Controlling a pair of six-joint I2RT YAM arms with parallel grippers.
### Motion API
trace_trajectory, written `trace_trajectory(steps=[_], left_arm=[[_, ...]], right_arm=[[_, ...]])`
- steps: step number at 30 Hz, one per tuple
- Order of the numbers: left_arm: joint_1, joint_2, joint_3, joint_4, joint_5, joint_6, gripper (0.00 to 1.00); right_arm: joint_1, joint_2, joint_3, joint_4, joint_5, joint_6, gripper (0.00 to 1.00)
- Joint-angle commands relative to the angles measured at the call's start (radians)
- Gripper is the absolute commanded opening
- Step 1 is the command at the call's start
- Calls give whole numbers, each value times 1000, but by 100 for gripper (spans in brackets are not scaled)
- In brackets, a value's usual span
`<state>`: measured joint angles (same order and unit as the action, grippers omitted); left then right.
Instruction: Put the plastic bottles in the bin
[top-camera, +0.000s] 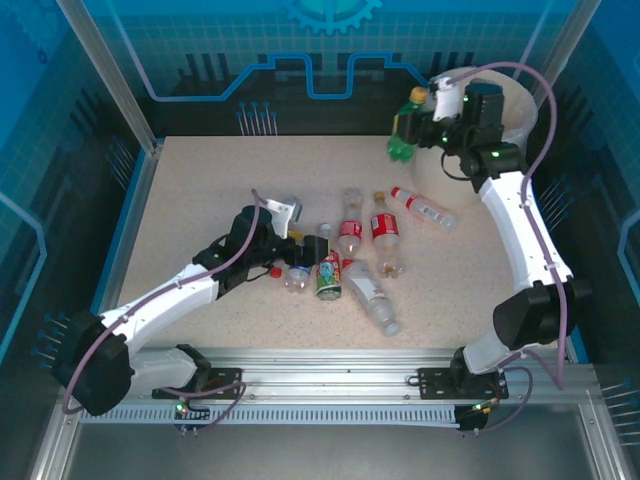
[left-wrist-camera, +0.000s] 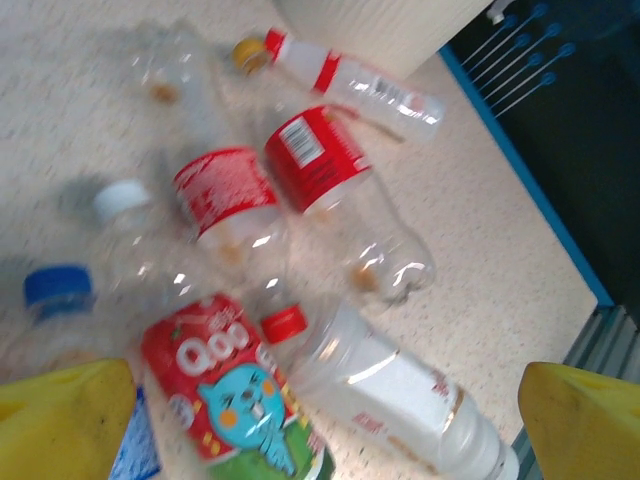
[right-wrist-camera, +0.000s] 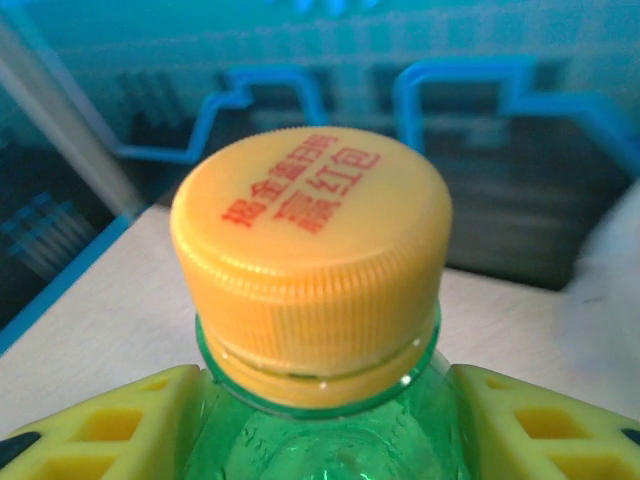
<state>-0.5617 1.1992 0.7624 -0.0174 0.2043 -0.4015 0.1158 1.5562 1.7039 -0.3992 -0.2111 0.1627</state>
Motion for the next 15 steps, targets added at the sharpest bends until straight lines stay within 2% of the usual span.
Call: trace_trajectory(steps=[1, 8, 11, 15], left_arm=[[4, -58, -33, -83, -49, -61, 99], [5, -127, -94, -104, -77, -120, 99], [4, -129, -103, -109, -88, -133, 99], [5, -114, -82, -177, -139, -145, 99]], right_arm=[[-23, -19, 24, 102, 230, -65, 33], [-21, 44, 80, 218, 546, -281, 30], [-31, 123, 169, 175, 620, -356, 30], [-49, 224, 288, 75, 656, -386, 30]])
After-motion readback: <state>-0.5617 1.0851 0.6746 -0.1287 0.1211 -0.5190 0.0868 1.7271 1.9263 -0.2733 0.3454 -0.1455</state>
